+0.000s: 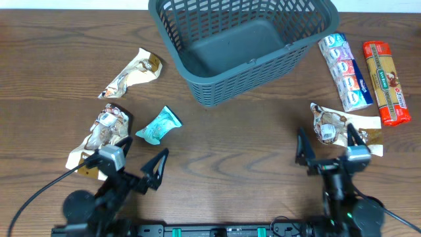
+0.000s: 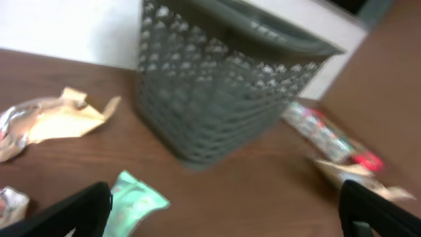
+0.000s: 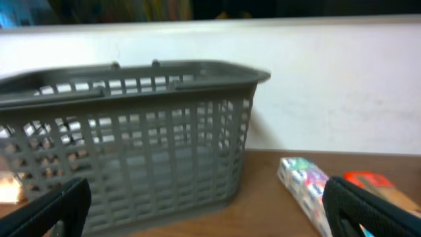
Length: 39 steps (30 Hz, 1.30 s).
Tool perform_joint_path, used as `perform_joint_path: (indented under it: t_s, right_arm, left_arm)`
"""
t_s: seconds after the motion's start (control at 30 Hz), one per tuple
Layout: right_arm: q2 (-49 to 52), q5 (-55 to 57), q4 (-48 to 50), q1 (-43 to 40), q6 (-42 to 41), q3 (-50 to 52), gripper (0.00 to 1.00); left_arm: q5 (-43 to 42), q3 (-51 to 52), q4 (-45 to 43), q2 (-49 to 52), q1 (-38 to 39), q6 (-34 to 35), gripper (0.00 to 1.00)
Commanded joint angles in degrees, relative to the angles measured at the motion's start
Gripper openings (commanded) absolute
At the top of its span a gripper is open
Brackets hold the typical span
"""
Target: Pack container
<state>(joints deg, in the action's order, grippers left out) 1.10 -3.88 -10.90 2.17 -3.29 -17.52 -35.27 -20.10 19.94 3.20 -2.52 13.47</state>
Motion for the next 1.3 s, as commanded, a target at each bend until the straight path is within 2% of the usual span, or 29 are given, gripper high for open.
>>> perform_joint_path:
  t_s: [0.0, 0.1, 0.2, 0.4, 0.6, 0.73, 0.83, 0.93, 1.13, 1.27]
  right_arm:
    - [2.16, 1.14, -7.04, 0.48, -0.57, -10.01, 0.99]
    - [6.86, 1.09, -14.32, 0.48, -0.31, -19.06, 0.99]
    - [13.33, -1.27, -19.52, 0.48, -1.64, -27.96, 0.99]
    - [24.46, -27.06, -28.41, 0.48, -0.92, -44.5, 0.99]
    - [25.16, -38.58, -32.11, 0.48, -0.92, -49.24, 0.99]
    - [25.16, -37.77, -30.12, 0.48, -1.03, -49.24, 0.99]
    - [25.53, -33.4, -25.86, 0.48, -6.64, -50.03, 0.99]
    - [27.82, -28.83, -25.68, 0.48, -7.85, -53.31, 0.99]
    - [38.84, -25.16, -33.94, 0.48, -7.26, -66.97, 0.99]
    - [51.98, -21.97, -46.51, 0.48, -6.67, -82.38, 0.99]
  left_arm:
    - [-3.8, -13.68, 6.14, 3.41, -0.13, -1.75, 0.99]
    - [-3.8, -25.07, 14.91, 8.5, -0.13, -4.94, 0.99]
    - [-5.09, -33.18, 20.87, 12.94, -0.13, -5.07, 0.99]
    - [-16.11, -41.48, 19.67, 15.93, -0.13, -5.05, 0.99]
    - [-31.32, -42.12, 19.74, 15.93, -0.13, -5.03, 0.99]
    - [-36.5, -42.14, 16.96, 15.93, -0.13, -0.92, 0.99]
    - [-34.88, -42.12, 15.47, 16.31, -0.2, 1.88, 0.99]
    - [-30.12, -42.14, 14.51, 17.59, -0.2, 6.75, 0.99]
    - [-30.58, -43.23, 9.07, 22.43, -0.2, 17.07, 0.99]
    - [-32.11, -44.17, 3.06, 24.7, -0.17, 22.34, 0.99]
